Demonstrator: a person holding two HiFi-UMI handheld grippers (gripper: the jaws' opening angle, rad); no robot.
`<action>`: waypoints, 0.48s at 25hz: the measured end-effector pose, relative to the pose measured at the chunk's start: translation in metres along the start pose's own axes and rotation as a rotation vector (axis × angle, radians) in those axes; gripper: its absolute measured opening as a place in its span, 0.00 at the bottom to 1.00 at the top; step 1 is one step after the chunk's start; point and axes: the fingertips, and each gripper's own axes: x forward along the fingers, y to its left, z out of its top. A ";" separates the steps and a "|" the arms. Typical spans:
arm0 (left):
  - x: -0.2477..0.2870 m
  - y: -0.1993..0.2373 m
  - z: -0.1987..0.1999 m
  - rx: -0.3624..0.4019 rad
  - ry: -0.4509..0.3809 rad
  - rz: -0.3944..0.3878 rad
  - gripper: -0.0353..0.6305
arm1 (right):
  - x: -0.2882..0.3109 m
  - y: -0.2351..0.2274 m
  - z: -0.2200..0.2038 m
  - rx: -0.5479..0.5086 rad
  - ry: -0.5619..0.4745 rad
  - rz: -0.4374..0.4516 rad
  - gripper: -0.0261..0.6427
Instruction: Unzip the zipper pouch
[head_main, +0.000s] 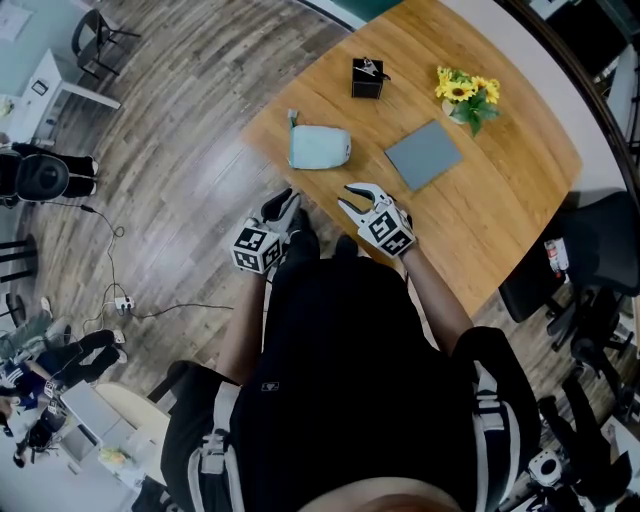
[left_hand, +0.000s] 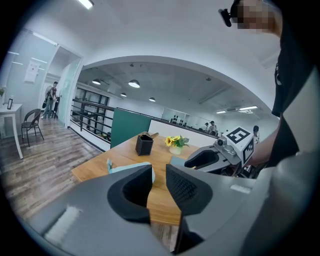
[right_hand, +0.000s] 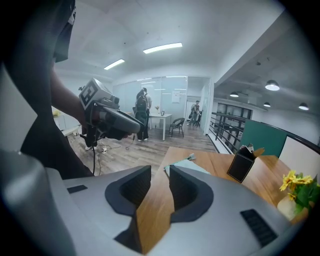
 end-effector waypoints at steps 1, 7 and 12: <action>0.000 0.000 0.000 -0.001 -0.001 0.001 0.19 | 0.001 0.000 0.000 0.000 -0.002 -0.001 0.22; -0.002 0.003 -0.001 0.000 -0.002 0.019 0.30 | 0.003 0.002 0.002 0.003 -0.015 -0.004 0.31; -0.003 0.002 -0.003 -0.002 0.001 0.028 0.34 | 0.002 0.001 0.001 -0.001 -0.009 -0.002 0.36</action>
